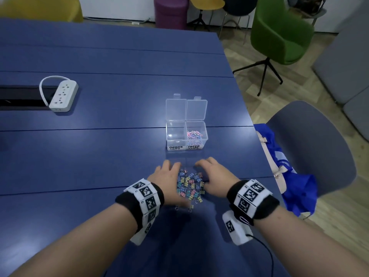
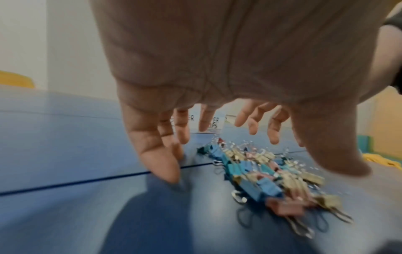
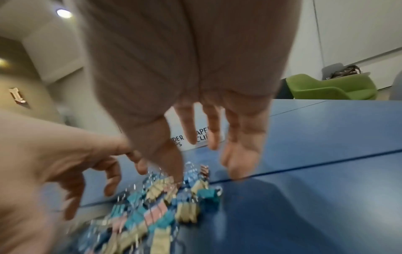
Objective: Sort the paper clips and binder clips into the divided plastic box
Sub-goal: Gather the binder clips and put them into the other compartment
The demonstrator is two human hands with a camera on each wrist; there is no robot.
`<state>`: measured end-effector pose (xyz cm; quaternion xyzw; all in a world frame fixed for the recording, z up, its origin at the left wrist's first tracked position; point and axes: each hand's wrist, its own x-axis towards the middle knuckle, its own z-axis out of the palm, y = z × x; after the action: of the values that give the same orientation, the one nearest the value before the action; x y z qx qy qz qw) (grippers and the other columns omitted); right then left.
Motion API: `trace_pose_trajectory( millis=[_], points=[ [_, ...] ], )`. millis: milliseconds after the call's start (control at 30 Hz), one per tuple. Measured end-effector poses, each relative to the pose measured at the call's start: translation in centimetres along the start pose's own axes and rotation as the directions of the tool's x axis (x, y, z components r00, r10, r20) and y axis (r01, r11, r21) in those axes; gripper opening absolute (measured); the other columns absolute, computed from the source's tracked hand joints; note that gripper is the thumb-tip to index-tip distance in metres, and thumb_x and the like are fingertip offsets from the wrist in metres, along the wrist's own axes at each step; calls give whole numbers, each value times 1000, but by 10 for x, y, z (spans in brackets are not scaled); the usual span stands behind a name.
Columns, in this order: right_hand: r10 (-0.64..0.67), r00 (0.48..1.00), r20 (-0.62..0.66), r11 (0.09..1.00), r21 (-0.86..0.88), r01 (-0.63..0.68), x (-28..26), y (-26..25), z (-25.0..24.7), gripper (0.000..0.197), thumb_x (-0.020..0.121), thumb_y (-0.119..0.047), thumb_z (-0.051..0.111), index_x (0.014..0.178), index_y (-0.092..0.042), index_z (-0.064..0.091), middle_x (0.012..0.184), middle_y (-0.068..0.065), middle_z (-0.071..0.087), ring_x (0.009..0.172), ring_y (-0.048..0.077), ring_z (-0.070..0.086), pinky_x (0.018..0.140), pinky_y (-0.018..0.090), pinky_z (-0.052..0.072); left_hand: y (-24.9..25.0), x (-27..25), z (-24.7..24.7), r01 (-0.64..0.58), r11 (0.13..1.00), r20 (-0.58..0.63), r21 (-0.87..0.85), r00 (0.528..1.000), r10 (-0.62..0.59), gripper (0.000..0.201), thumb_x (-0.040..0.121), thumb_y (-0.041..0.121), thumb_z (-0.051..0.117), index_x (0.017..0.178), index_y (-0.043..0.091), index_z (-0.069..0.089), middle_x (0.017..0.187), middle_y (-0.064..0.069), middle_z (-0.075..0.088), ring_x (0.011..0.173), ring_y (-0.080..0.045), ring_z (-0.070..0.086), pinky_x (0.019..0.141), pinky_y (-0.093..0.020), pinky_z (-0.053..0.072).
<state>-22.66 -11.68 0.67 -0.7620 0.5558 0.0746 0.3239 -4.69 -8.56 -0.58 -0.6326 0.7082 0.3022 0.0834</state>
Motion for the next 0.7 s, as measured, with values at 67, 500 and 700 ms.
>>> trace_pose_trajectory(
  millis=[67,500,700],
  points=[
    [76,992,100,996,-53,-71,-11,0,4,90,68,-22,77,142,-26,25,127,8,34,109,32,56,92,38,50,6,-4,7,28,998,60,62,998,-31,134,37,64,83,144,30,8,131,-5,26,118,-30,44,92,-46,50],
    [121,992,-43,990,81,-117,-8,-24,36,41,78,-11,63,113,-14,44,115,10,36,87,36,60,78,38,51,31,1,26,19,972,-85,-234,996,-40,46,76,12,66,115,19,42,115,-8,40,95,-30,57,82,-41,50],
    [158,987,-21,983,103,-155,-3,-24,37,50,78,-24,71,119,-11,45,123,11,33,99,34,60,89,37,50,25,2,23,-51,947,-155,-316,988,1,39,79,8,64,115,14,51,115,-8,47,104,-27,54,88,-29,44]
  ],
)
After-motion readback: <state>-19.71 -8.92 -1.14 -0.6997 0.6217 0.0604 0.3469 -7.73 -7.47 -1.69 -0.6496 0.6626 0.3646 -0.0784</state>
